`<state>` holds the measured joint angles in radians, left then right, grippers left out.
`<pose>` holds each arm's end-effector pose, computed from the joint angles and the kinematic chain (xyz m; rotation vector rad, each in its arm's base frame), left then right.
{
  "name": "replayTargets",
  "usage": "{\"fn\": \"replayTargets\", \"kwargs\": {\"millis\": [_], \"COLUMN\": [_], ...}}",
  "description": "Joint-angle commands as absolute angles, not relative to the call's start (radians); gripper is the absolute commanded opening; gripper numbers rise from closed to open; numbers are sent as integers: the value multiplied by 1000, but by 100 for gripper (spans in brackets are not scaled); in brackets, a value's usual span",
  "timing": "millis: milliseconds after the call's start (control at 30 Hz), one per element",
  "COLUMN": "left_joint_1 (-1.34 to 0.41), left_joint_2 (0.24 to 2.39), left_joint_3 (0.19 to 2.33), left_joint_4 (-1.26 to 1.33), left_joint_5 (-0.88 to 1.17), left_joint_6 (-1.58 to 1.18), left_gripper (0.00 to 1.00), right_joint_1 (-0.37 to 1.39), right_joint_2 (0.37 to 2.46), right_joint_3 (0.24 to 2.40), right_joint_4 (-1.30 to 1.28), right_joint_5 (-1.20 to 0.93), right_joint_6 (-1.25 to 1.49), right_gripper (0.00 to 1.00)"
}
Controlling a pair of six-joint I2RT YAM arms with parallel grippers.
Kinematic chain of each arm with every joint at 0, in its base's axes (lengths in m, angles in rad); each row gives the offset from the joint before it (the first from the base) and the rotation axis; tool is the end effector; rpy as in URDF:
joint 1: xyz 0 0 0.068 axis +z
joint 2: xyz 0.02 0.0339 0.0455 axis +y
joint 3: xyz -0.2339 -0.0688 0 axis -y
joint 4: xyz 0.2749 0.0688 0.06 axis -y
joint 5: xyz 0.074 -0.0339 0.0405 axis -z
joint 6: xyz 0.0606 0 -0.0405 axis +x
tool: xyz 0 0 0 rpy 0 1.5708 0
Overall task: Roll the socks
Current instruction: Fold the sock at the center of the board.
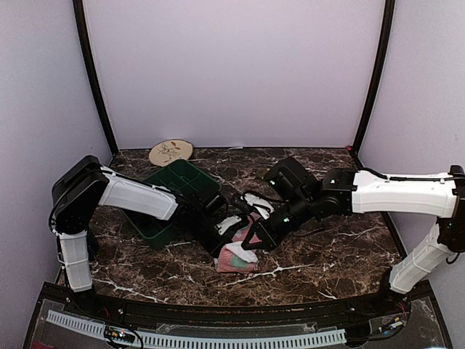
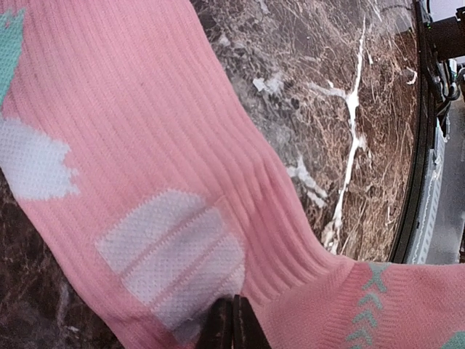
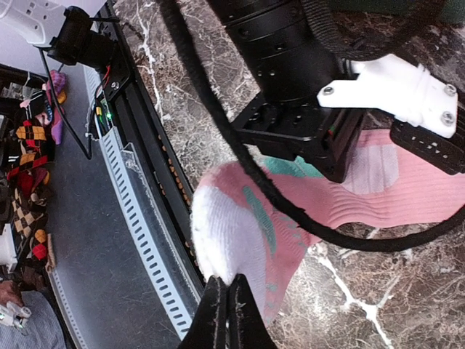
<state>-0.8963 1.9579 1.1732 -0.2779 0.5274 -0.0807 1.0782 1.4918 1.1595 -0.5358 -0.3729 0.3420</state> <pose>0.2302 -0.3367 0.0679 1.2763 2.4648 -0.9976 0.1533 0.3323 0.2142 -1.1293 2.4167 1.0166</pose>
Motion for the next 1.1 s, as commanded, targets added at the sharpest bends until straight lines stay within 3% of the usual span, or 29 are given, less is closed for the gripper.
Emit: {"fn": "replayTargets", "kwargs": {"millis": [0, 400, 700, 1067], "left_joint_1": [-902, -902, -890, -803], "left_joint_2": [1977, 2013, 1945, 1811], "left_joint_3": [1132, 1187, 1186, 1089], "left_joint_4": [-242, -316, -275, -189], "left_joint_5": [565, 548, 585, 604], "left_joint_6": [-146, -171, -325, -483], "left_gripper": [5, 5, 16, 22], "right_joint_1": [1041, 964, 923, 889], "right_joint_2": [1459, 1468, 1476, 1528], "right_joint_3": [1184, 1239, 1226, 1267], "right_joint_4": [-555, -623, -614, -613], "right_joint_5": [-344, -335, -326, -349], "right_joint_6": [319, 244, 217, 178], "right_gripper": [0, 0, 0, 0]}}
